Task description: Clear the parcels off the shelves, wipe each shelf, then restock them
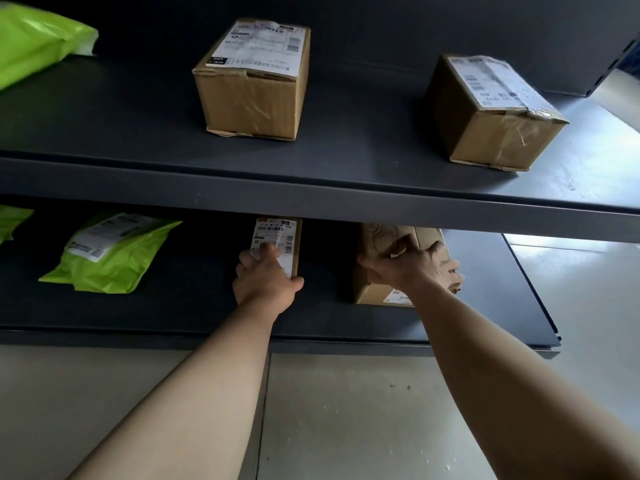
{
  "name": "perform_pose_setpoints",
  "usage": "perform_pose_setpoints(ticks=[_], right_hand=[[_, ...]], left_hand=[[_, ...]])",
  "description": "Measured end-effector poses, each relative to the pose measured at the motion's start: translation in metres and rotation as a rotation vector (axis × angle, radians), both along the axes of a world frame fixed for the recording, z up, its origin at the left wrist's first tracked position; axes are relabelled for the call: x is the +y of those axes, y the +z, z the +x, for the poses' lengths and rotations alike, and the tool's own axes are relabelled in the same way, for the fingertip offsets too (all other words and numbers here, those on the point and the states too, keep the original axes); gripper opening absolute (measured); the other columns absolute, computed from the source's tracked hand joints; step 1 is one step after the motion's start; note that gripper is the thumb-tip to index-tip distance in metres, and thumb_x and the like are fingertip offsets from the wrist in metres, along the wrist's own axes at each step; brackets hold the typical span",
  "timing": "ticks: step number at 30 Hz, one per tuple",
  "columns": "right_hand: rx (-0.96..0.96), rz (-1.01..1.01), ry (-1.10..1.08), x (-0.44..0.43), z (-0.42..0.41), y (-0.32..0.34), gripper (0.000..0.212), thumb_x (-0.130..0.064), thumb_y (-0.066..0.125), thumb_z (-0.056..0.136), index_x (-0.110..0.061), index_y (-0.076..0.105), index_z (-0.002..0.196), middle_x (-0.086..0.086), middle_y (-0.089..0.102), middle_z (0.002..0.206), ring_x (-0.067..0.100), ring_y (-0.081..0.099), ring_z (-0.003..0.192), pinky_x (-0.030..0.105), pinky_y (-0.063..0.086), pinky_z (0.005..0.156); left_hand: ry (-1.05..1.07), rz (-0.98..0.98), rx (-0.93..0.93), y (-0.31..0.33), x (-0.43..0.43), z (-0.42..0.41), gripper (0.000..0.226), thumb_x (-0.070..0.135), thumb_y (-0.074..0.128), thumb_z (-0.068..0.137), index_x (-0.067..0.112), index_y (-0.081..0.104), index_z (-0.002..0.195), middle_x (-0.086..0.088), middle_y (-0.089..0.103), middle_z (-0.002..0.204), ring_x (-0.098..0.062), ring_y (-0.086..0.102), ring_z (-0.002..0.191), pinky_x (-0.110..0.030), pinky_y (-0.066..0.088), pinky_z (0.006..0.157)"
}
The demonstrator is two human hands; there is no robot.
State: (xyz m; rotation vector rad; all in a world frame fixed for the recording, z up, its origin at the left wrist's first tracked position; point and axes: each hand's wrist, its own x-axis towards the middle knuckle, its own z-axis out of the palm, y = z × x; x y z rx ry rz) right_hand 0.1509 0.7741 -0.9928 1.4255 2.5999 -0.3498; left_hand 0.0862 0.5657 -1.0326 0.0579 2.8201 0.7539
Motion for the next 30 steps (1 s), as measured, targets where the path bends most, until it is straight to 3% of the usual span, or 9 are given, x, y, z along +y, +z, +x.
perform_pose_setpoints(ticks=[5, 8, 14, 19, 24, 28, 30], right_hand=[[0.016, -0.038, -0.004, 0.002, -0.001, 0.002, 0.1, -0.095, 0.047, 0.033, -0.044, 0.047, 0.118, 0.008, 0.033, 0.138, 0.046, 0.029, 0.128, 0.057, 0.026, 0.103], [0.042, -0.064, -0.002, 0.005, 0.001, 0.002, 0.105, -0.094, 0.052, 0.038, -0.04, 0.04, 0.127, 0.01, 0.029, 0.143, 0.046, 0.024, 0.133, 0.058, 0.023, 0.107], [0.027, 0.005, 0.117, 0.003, 0.007, -0.001, 0.109, -0.099, 0.035, 0.053, -0.039, 0.029, 0.143, 0.012, 0.012, 0.159, 0.041, 0.004, 0.145, 0.061, 0.011, 0.112], [0.164, 0.06, 0.226, -0.007, 0.02, -0.011, 0.09, -0.084, 0.029, 0.078, -0.031, 0.026, 0.151, 0.009, 0.006, 0.162, 0.032, -0.011, 0.148, 0.057, -0.007, 0.114], [0.269, 0.039, 0.256, -0.027, 0.042, 0.006, 0.06, -0.056, 0.044, 0.092, -0.022, 0.046, 0.141, 0.007, 0.036, 0.152, 0.028, 0.017, 0.145, 0.048, 0.013, 0.118], [0.265, -0.099, 0.129, -0.054, 0.074, 0.05, 0.047, -0.043, 0.053, 0.09, -0.018, 0.059, 0.129, 0.008, 0.056, 0.132, 0.028, 0.044, 0.127, 0.041, 0.032, 0.109], [0.26, -0.182, 0.046, -0.06, 0.082, 0.082, 0.032, -0.036, 0.054, 0.088, -0.018, 0.068, 0.111, 0.01, 0.065, 0.117, 0.031, 0.056, 0.108, 0.038, 0.043, 0.097]], left_hand=[[0.01, -0.012, -0.026, 0.002, 0.002, -0.001, 0.069, 0.045, 0.075, 0.074, 0.026, 0.035, 0.127, -0.01, 0.031, 0.132, -0.028, 0.041, 0.117, -0.037, 0.043, 0.085], [0.005, -0.012, -0.043, 0.002, 0.002, -0.001, 0.071, 0.045, 0.075, 0.075, 0.027, 0.033, 0.13, -0.01, 0.031, 0.132, -0.028, 0.04, 0.118, -0.037, 0.043, 0.086], [-0.033, -0.019, -0.066, 0.005, 0.001, -0.001, 0.07, 0.058, 0.067, 0.076, 0.028, 0.031, 0.128, -0.011, 0.029, 0.132, -0.03, 0.038, 0.118, -0.039, 0.037, 0.094], [-0.108, -0.116, 0.066, 0.008, -0.004, 0.003, 0.062, 0.058, 0.056, 0.084, 0.024, 0.033, 0.131, -0.014, 0.026, 0.14, -0.034, 0.03, 0.127, -0.045, 0.028, 0.104], [-0.178, -0.128, 0.151, 0.033, -0.014, 0.019, 0.043, 0.04, 0.051, 0.092, 0.019, 0.046, 0.129, -0.01, 0.042, 0.139, -0.032, 0.037, 0.126, -0.043, 0.031, 0.103], [-0.18, 0.085, -0.105, 0.082, -0.028, 0.05, 0.026, 0.033, 0.048, 0.095, 0.02, 0.055, 0.116, 0.001, 0.058, 0.118, -0.021, 0.056, 0.103, -0.035, 0.048, 0.088], [-0.142, 0.175, -0.232, 0.112, -0.031, 0.058, 0.016, 0.03, 0.051, 0.095, 0.02, 0.057, 0.104, 0.003, 0.061, 0.107, -0.017, 0.058, 0.092, -0.028, 0.049, 0.078]])
